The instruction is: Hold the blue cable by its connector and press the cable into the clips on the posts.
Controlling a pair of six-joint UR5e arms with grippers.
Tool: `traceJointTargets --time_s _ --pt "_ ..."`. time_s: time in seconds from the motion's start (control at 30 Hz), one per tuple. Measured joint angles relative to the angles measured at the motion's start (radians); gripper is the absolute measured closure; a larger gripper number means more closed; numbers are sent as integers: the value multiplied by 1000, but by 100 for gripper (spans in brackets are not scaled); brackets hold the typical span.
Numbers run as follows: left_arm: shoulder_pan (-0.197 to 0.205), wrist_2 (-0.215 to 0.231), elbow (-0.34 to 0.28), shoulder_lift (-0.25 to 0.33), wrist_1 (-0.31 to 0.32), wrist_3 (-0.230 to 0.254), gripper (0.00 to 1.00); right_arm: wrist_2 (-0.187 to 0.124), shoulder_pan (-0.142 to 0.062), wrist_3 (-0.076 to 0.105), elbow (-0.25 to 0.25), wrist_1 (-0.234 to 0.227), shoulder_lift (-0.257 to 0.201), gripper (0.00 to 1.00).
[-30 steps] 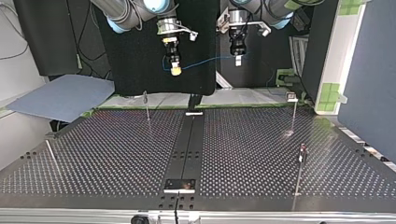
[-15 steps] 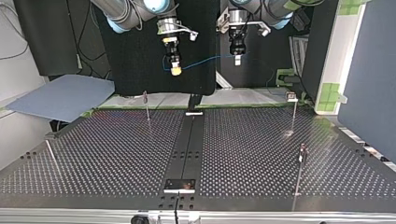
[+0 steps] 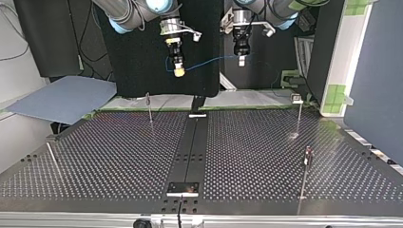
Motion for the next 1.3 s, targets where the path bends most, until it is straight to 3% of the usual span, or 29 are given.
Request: traceJointTargets --time_s 0.27,0.5,0.93,1.1,1.17,1.3 --pt "0 0 0 0 0 0 100 -9 6 -4 -9 9 9 98" --pt "0 0 0 0 0 0 100 -41 10 -7 -28 48 69 98" --pt "0 0 0 0 0 0 100 -43 11 -8 -29 52 195 98" --pt "-9 -4 9 -9 -9 9 100 -40 8 -7 -31 50 217 98" --pt "-17 -8 23 -23 -23 15 100 -37 7 -2 -39 54 211 98" --pt "-25 -21 52 -33 -52 2 100 -24 16 25 -56 77 181 98"
